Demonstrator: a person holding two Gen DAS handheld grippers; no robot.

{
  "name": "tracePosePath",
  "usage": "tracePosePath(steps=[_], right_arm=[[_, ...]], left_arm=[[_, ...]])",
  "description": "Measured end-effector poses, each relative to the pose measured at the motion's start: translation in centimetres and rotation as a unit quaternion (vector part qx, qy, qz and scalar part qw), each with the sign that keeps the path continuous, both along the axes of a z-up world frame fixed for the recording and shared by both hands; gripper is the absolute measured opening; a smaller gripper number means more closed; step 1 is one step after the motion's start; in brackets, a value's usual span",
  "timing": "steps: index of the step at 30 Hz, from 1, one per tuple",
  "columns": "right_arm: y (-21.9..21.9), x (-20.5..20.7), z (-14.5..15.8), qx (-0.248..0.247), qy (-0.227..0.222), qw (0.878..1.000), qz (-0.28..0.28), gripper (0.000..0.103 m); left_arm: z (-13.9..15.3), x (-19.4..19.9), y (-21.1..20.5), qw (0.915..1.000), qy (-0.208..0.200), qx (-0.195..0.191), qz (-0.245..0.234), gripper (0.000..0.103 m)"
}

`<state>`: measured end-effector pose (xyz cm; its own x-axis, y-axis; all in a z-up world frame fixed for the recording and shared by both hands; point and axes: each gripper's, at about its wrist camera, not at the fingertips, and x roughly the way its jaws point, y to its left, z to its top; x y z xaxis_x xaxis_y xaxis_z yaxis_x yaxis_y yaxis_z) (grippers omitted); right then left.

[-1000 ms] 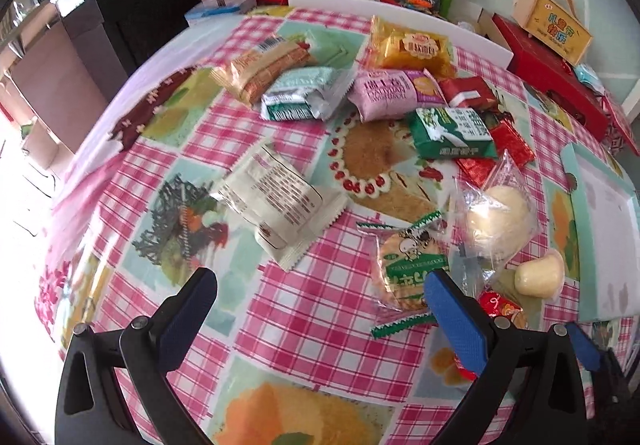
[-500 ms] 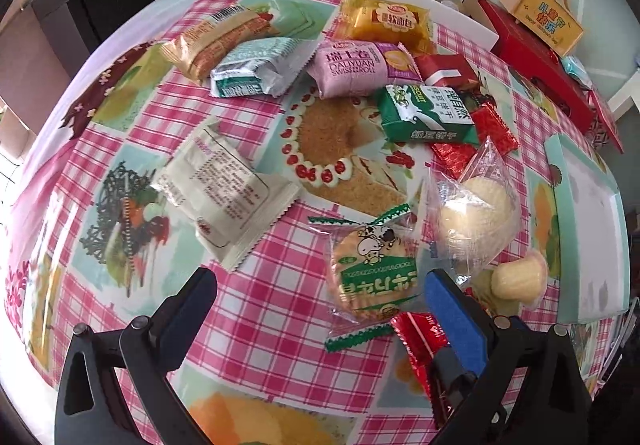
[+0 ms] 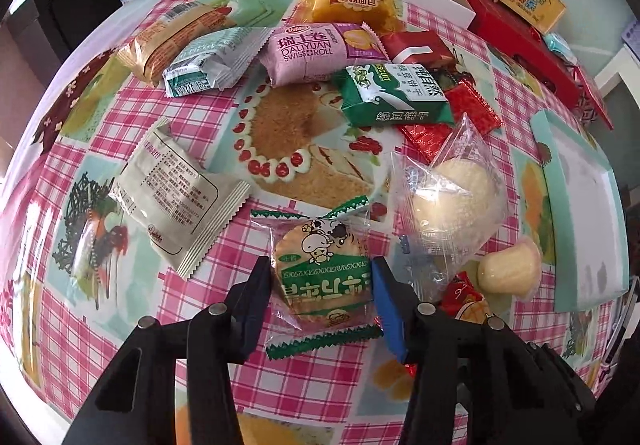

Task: Organize snacks
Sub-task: 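Grasp the red chip bag with the right tool while the left tool grasps the green biscuit packet, then carry both snacks over the white tray and open both tools to drop them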

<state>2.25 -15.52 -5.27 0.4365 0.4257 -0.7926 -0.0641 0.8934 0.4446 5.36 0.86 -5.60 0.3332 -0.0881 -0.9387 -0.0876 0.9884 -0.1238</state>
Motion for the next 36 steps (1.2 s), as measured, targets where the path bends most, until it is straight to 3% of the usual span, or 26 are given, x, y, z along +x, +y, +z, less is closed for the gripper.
tracePosePath(steps=[13,22,30,36], right_arm=[[0.0,-0.4,0.4,-0.001,-0.001,1.000,0.004,0.051],[-0.9,-1.6,2.6,0.017,-0.041,0.999,-0.008,0.051],[-2.8,-1.9,5.2,0.034,-0.082,0.995,-0.036,0.051],[-7.0,-1.2,6.3,0.019,-0.101,0.990,-0.098,0.051]], left_arm=[[0.9,0.1,0.7,0.9997,-0.016,0.001,0.018,0.050],[2.9,-1.2,2.8,0.9969,-0.053,-0.018,0.055,0.050],[4.8,-1.7,2.6,0.9941,-0.091,-0.016,0.057,0.050],[6.2,-0.8,0.1,0.9941,-0.101,-0.022,0.032,0.050]])
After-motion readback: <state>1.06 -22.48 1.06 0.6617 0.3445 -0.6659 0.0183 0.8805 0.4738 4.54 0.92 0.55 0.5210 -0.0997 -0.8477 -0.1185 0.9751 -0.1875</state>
